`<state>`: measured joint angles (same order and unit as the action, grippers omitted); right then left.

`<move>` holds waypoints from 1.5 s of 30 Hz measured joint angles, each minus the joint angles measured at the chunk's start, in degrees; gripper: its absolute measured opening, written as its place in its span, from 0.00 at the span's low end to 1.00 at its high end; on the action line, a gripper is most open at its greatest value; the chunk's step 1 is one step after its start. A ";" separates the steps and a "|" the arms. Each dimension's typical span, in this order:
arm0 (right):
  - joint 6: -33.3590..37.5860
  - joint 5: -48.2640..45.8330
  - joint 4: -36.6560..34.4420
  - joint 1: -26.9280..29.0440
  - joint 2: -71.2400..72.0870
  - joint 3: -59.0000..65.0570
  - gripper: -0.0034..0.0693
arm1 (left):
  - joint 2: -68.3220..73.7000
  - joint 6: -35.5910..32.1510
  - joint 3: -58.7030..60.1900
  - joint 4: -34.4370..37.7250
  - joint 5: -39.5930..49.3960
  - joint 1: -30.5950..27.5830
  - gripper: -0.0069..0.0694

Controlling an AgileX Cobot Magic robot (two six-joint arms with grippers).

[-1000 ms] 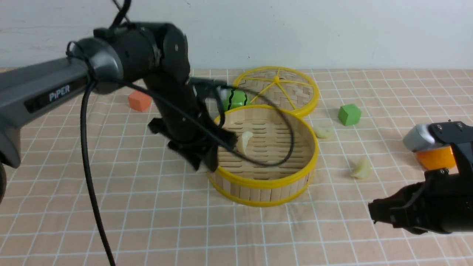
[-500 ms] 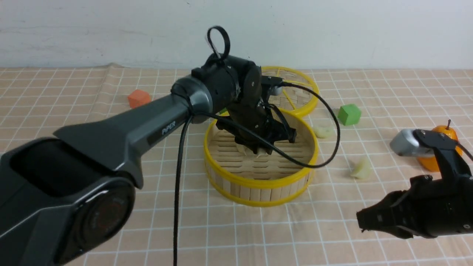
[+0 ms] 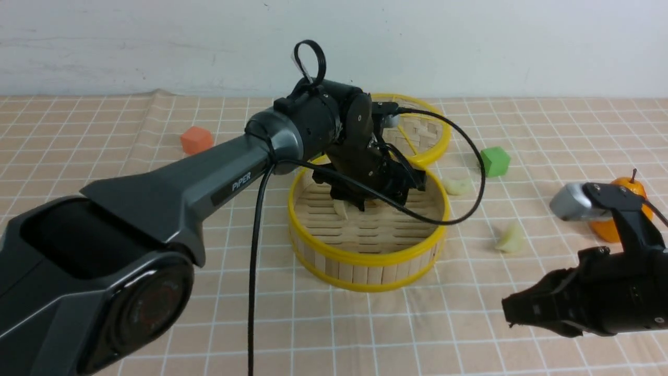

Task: Put the dumplings into the steamer on the table with the brown tablecloth.
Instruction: 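Place the dumpling into the bamboo steamer basket with the left gripper, then reach for and grasp a dumpling lying on the table beside the steamer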

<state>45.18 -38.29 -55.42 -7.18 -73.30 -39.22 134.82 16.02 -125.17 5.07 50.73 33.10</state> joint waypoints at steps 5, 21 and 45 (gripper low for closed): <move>4.83 0.00 0.00 0.00 0.00 0.00 0.18 | -8.47 -1.81 -4.49 -5.37 10.67 0.07 0.69; -5.84 3.25 12.36 2.08 -10.84 -21.44 0.32 | -54.15 -9.76 19.08 -9.43 20.64 0.07 0.11; -45.81 6.66 25.28 2.51 -57.86 -63.97 0.64 | -105.49 3.07 95.18 -32.22 -2.54 0.07 0.08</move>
<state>-0.63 -31.63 -30.14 -4.67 -131.16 -103.20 29.34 19.08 -29.98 -27.15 48.19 33.17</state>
